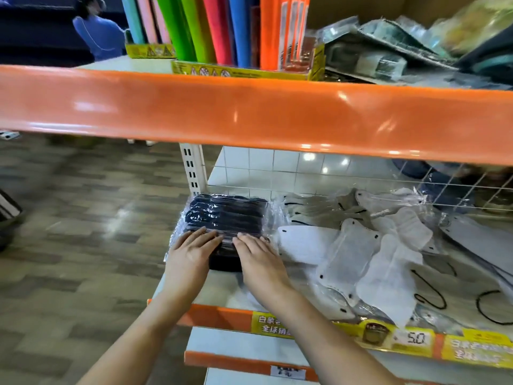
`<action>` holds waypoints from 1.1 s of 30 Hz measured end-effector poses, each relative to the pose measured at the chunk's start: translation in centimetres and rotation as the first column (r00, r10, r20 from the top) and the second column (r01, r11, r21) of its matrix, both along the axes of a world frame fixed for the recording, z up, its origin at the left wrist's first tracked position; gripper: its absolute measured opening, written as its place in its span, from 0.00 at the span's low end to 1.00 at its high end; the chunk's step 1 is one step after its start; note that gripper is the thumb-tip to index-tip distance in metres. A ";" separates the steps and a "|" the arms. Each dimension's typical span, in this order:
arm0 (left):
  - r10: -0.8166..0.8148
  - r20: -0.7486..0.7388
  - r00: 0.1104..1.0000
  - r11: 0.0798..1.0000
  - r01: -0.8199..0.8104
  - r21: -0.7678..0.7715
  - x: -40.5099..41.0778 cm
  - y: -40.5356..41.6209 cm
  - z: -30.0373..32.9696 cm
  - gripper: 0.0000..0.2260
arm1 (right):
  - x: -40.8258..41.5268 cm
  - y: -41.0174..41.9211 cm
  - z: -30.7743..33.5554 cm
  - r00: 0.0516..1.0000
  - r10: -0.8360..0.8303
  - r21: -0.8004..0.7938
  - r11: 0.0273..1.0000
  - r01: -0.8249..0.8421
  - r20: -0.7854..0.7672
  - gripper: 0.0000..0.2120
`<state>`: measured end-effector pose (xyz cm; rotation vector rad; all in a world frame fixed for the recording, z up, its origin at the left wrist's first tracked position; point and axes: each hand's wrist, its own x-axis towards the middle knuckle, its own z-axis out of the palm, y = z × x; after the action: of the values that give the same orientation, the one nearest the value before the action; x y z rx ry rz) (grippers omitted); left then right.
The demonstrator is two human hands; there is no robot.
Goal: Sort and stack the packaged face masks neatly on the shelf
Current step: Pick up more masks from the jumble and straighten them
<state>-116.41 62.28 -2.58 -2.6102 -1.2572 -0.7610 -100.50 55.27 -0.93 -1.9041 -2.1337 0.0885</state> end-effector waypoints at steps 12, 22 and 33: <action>0.055 -0.209 0.976 0.960 -0.109 -0.258 -1.3 -0.3 -2.7 0.23 | -1.3 -0.2 -2.4 0.999 -0.032 -0.159 0.987 0.033 0.010 0.25; 0.012 -0.204 0.979 0.959 -0.068 -0.274 -1.3 0.6 -3.3 0.31 | -1.7 -0.1 -2.5 0.997 -0.055 -0.178 0.982 0.063 0.052 0.41; 0.122 -0.168 0.978 0.942 -0.168 -0.291 0.4 -0.5 -2.1 0.30 | -1.5 -0.1 -2.8 0.998 -0.051 -0.243 0.968 0.060 0.045 0.32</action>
<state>-115.99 61.74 -4.70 -2.7003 -1.6113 -0.3650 -102.03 55.16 -3.69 -2.1151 -2.1783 0.3198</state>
